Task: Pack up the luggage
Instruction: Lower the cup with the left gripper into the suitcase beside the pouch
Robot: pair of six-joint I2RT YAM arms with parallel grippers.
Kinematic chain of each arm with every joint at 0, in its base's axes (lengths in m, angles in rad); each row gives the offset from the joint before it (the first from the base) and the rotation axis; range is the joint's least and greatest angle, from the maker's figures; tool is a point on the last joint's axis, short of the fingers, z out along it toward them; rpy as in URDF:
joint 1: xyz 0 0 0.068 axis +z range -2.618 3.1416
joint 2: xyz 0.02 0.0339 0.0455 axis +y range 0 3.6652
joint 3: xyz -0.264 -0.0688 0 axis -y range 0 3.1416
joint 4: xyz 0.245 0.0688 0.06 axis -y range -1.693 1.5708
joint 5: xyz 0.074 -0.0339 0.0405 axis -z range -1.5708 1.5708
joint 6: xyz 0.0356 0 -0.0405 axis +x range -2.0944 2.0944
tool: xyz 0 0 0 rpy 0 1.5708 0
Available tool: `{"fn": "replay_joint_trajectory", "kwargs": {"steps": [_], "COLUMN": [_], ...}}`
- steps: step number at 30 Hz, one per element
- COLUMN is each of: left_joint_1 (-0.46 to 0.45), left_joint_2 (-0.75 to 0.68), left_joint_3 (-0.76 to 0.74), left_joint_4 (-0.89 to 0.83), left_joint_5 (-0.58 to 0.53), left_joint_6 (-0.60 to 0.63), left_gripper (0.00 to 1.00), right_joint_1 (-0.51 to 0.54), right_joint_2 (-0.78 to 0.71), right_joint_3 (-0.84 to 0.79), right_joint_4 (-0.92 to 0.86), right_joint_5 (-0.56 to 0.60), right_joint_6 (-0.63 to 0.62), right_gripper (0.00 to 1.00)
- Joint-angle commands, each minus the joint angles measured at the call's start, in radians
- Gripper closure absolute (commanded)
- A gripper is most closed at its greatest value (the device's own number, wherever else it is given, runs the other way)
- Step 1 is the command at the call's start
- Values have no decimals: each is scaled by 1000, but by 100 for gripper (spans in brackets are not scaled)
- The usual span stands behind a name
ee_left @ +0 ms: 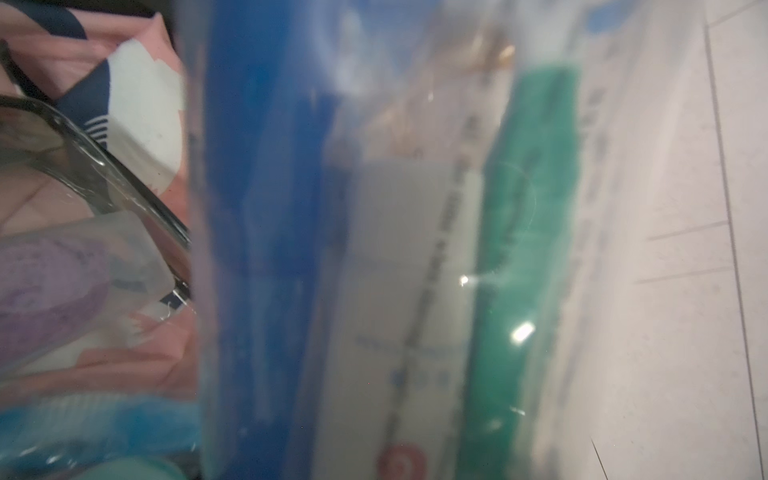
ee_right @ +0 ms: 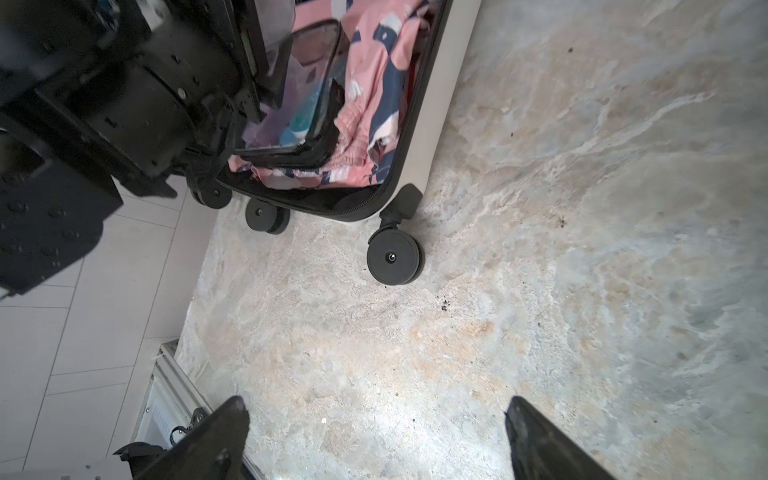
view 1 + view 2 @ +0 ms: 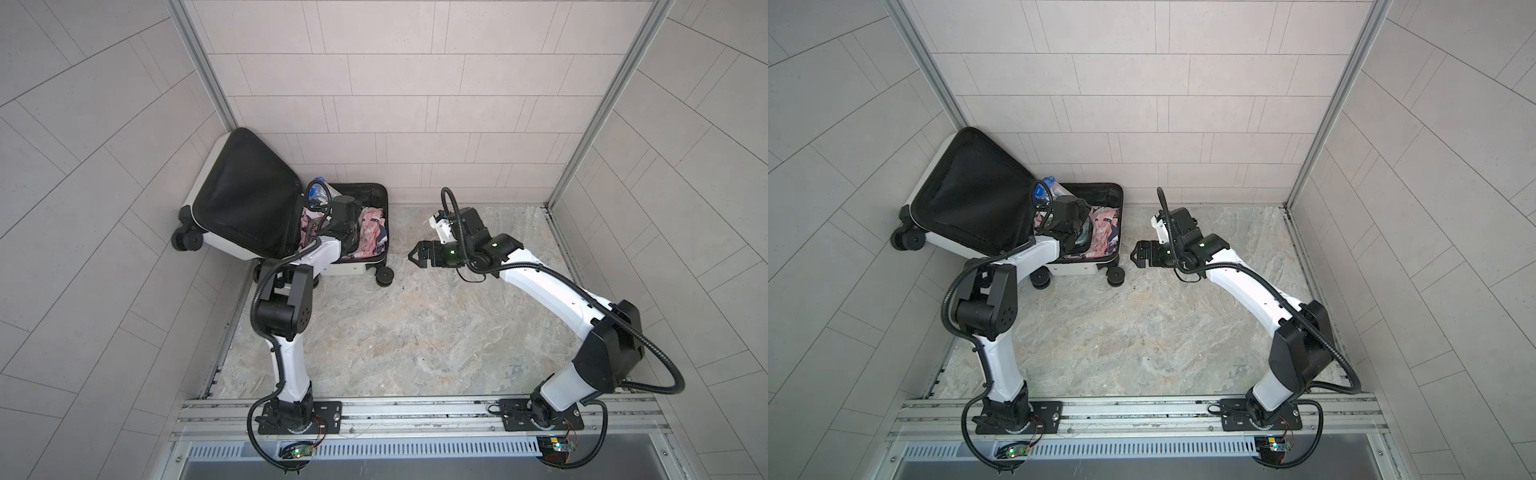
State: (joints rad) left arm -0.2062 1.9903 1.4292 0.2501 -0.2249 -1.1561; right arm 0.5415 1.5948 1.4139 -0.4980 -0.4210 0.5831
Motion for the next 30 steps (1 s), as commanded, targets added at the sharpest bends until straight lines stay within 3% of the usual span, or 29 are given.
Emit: {"fn": "replay_joint_trajectory", "kwargs": {"steps": [1,11,19,21,23,25,30], "left_joint_1": [27,51,66,70,74,74,74], "left_joint_2": [47,255,348,362,373,378,373], "left_joint_3": [129,380,443,454,473,479,474], "left_joint_4": [78,13,13,20,9,8,11], "left_joint_5": [-12,17,30,37,50,56,56], "left_joint_6": [-92,-188,-297,-307,-312,-312,-313], "left_gripper": [73,71,67,56,34,1,0], "right_joint_1": [11,13,13,12,13,13,14], "right_joint_2": [9,54,60,59,60,62,63], "right_joint_3": [31,49,68,69,69,69,74], "right_joint_4": [24,10,-1,1,4,7,8], "right_joint_5": [-12,1,2,2,1,0,0], "right_joint_6": [6,1,3,4,7,11,13], "right_gripper": [2,3,3,3,3,3,3]}}
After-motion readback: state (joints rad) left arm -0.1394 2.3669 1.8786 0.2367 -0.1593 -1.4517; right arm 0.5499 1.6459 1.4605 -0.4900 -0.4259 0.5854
